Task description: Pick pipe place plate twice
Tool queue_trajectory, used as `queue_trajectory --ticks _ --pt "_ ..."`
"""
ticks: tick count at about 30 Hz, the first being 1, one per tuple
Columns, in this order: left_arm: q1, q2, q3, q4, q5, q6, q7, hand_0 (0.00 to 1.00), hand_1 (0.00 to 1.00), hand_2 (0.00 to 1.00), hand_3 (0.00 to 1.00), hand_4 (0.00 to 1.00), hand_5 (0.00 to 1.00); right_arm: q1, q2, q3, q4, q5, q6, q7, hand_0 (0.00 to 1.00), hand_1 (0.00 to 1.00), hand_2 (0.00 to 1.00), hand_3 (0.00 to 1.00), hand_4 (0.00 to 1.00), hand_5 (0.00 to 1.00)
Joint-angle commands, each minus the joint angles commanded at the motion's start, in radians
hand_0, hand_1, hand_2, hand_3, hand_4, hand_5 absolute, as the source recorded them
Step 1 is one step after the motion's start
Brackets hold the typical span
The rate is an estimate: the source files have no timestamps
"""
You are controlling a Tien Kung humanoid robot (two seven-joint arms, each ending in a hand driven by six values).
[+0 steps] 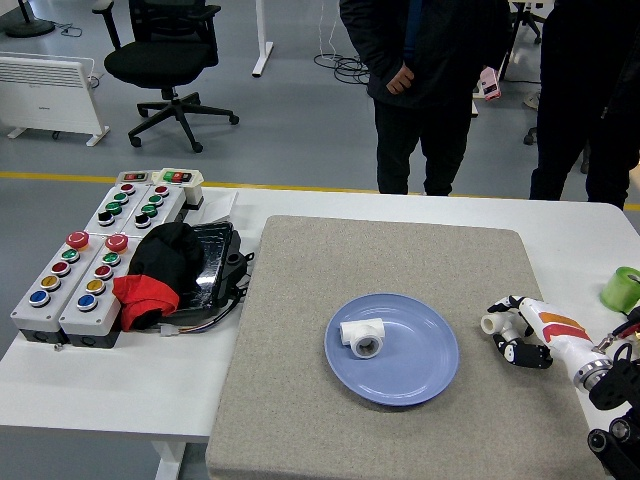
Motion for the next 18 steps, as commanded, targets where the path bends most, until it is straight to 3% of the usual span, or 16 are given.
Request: queue_trajectory --ticks 10,18 --pt "0.004 0.0 -0.006 0.0 0.011 0.002 0.001 0.738 0.746 0.703 0.651 0.41 0.998 -0.007 -0.019 -0.018 0.154 -0.048 0.014 -0.022 0.379 0.51 0.549 0.642 0.509 0.179" --pt "0.008 0.001 -0.012 -0.001 0.021 0.001 0.003 0.739 0.746 0.703 0.651 0.409 0.998 -0.016 -0.036 -0.097 0.338 -0.059 0.061 -0.056 0.41 0.535 0.567 0.651 0.521 0.198"
